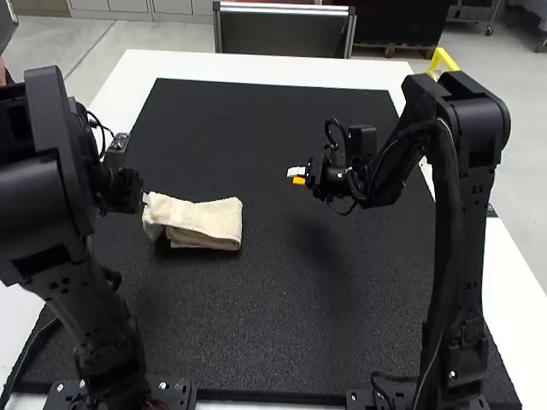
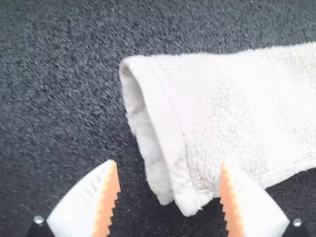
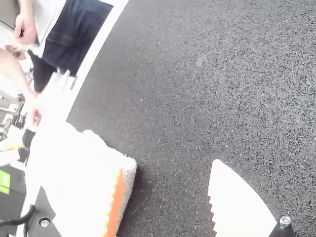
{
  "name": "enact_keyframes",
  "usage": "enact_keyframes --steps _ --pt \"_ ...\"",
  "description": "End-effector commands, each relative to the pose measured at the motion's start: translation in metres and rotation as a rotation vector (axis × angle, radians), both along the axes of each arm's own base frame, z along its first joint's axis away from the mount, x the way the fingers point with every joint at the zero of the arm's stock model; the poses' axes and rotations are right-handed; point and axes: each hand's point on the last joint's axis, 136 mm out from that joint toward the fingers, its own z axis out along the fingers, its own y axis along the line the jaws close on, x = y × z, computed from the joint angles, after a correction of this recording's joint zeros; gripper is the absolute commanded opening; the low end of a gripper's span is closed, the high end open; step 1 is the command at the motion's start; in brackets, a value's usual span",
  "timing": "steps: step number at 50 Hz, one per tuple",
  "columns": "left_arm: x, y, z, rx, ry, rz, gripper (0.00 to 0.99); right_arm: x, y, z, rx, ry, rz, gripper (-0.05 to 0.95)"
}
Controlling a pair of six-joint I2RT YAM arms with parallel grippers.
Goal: Fold the towel.
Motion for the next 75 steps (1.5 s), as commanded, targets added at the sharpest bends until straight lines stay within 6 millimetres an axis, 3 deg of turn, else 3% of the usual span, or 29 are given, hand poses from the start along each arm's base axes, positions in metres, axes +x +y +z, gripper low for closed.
enact_keyframes --steps 1,4,10,11,15,22,28,36,44,75 --pt "0.015 0.013 0.045 0.072 -0.115 0.003 0.49 0.001 -0.007 0.006 0.012 -0.016 0.004 0.42" --pt "0.018 0.014 0.059 0.079 -0.138 0.008 0.426 0.001 -0.007 0.006 0.012 -0.016 0.004 0.42" --pt "0.024 0.001 0.068 0.019 -0.155 0.003 0.025 0.002 -0.006 0.006 0.013 -0.016 0.005 0.42" --pt "0.024 -0.003 0.068 0.008 -0.153 -0.003 0.018 0.002 -0.006 0.007 0.014 -0.018 0.005 0.42" --pt "0.027 -0.025 0.063 -0.032 -0.139 -0.047 0.015 0.001 -0.006 0.006 0.013 -0.016 0.005 0.42" --pt "0.032 -0.081 0.06 -0.142 -0.133 -0.158 0.015 0.001 -0.007 0.005 0.01 -0.015 0.001 0.42" --pt "0.024 -0.122 0.048 -0.215 -0.084 -0.247 0.013 0.002 -0.008 0.004 0.009 -0.014 -0.002 0.42" --pt "0.014 -0.151 0.031 -0.255 -0.037 -0.306 0.011 0.002 -0.008 0.003 0.007 -0.011 -0.002 0.42" --pt "0.014 -0.162 0.013 -0.276 -0.023 -0.313 0.011 0.0 -0.008 0.002 0.005 -0.009 0.001 0.42" --pt "0.02 -0.164 -0.053 -0.32 0.072 -0.319 0.013 -0.003 0.001 0.002 0.0 -0.011 0.011 0.42"
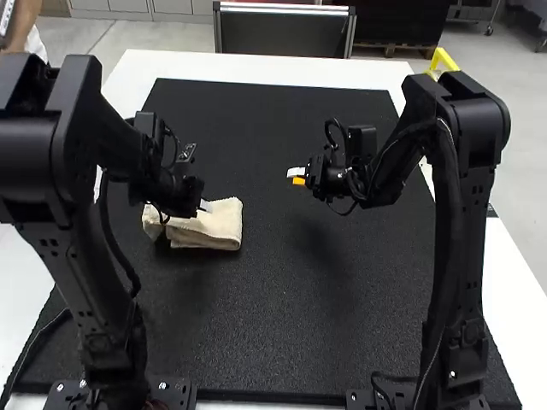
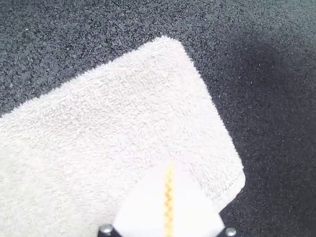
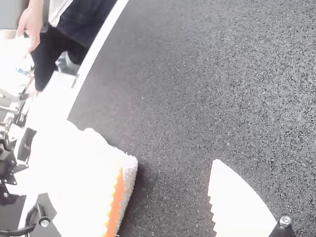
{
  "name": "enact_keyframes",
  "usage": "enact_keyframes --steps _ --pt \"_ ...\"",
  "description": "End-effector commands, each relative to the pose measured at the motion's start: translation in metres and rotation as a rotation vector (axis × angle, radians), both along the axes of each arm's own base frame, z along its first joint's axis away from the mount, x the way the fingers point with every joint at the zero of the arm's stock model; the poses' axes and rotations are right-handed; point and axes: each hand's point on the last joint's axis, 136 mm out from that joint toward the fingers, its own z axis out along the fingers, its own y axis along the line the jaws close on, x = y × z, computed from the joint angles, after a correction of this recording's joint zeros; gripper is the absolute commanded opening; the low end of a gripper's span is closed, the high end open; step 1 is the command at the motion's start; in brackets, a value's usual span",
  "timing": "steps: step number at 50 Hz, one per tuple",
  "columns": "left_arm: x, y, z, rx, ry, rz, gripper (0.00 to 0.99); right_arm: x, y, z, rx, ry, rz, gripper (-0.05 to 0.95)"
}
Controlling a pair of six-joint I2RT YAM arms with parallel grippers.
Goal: Fold the towel.
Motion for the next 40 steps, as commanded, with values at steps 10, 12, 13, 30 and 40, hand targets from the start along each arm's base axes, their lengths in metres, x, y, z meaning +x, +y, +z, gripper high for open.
enact_keyframes --steps 10,12,13,30,40 --pt "-0.014 0.002 -0.037 -0.007 0.08 -0.027 0.013 -0.001 -0.001 0.003 -0.001 -0.014 0.001 0.42" --pt "-0.015 0.006 -0.04 -0.008 0.09 -0.017 0.013 0.0 -0.002 0.003 -0.001 -0.016 0.0 0.42" --pt "-0.015 0.007 -0.041 -0.008 0.091 -0.015 0.013 0.0 -0.002 0.003 -0.001 -0.016 0.0 0.42" --pt "-0.007 0.052 -0.051 0.008 0.073 0.087 0.013 0.0 -0.002 0.002 -0.002 -0.017 0.0 0.42" --pt "-0.007 0.072 -0.051 0.004 0.079 0.134 0.013 -0.001 -0.001 0.003 -0.002 -0.021 0.004 0.42"
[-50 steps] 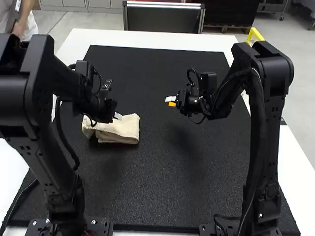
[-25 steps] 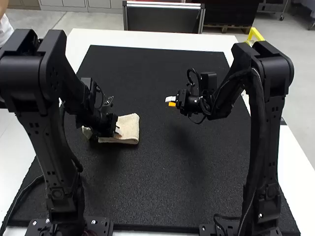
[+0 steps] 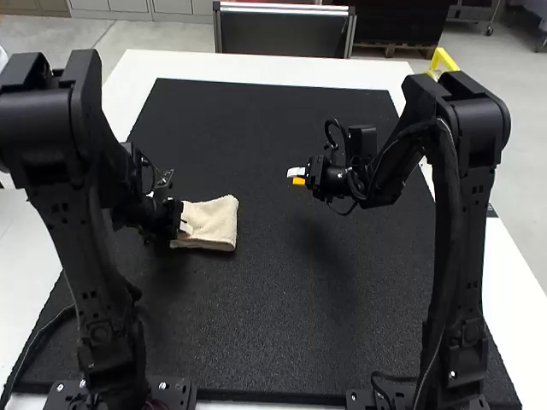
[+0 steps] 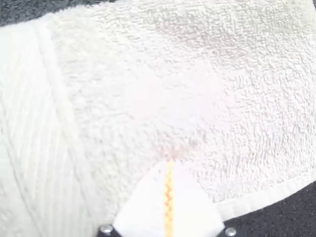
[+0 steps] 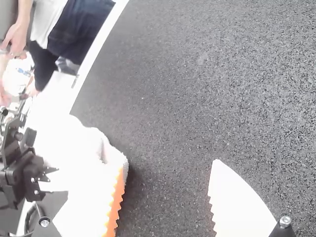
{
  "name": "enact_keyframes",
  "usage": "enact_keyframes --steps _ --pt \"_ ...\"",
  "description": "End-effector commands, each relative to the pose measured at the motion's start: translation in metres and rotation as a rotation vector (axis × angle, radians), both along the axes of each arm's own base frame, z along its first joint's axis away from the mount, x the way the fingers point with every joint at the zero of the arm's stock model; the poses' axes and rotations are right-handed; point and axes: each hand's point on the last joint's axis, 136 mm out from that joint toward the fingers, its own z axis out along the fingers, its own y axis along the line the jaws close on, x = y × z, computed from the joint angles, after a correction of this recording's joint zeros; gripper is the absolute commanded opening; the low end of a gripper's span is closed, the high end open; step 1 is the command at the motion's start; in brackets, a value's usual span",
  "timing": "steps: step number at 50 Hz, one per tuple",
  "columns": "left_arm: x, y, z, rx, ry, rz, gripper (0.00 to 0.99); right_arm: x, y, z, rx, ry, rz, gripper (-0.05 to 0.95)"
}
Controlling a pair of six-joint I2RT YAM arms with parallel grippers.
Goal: Fold the towel.
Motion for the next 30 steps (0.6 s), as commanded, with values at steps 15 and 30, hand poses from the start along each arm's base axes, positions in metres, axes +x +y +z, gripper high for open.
enact_keyframes --steps 15,30 --pt "-0.008 -0.001 0.013 -0.046 0.019 -0.085 0.026 -0.001 -0.001 0.0 -0.004 -0.016 0.002 0.42" --pt "0.005 -0.009 0.034 -0.018 -0.067 -0.123 0.218 0.0 -0.002 -0.002 -0.008 -0.018 0.001 0.42"
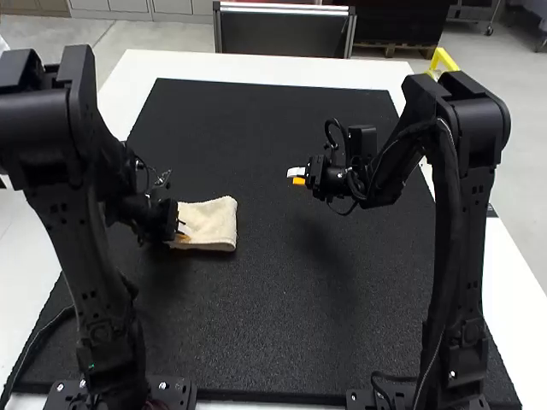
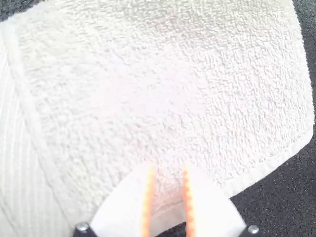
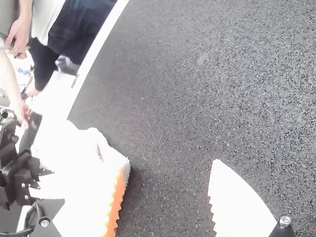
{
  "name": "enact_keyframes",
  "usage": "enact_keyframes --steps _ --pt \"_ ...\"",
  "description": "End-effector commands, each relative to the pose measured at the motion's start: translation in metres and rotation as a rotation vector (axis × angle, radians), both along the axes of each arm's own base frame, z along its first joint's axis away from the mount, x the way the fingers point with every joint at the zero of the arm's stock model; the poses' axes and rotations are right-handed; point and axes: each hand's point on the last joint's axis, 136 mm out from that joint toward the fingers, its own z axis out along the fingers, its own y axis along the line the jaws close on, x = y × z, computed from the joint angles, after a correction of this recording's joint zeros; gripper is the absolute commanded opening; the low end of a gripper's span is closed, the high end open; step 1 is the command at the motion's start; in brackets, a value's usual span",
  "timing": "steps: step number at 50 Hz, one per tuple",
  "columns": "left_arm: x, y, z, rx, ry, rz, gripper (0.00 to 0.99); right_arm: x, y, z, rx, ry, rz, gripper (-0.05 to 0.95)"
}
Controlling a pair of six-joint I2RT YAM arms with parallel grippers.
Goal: Fold the towel.
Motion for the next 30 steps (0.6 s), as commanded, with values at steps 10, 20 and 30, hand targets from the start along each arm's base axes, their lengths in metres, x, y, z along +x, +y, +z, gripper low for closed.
enact_keyframes --steps 10,20,30 --pt "0.029 -0.003 0.054 0.013 -0.178 -0.039 0.303 -0.001 -0.002 -0.006 -0.012 -0.011 0.003 0.42" --pt "0.042 0.002 0.076 0.023 -0.244 -0.016 0.333 -0.002 -0.002 -0.007 -0.013 -0.01 0.005 0.42" --pt "0.041 0.016 0.07 0.022 -0.235 0.042 0.33 0.0 -0.005 -0.008 -0.013 -0.009 -0.001 0.42"
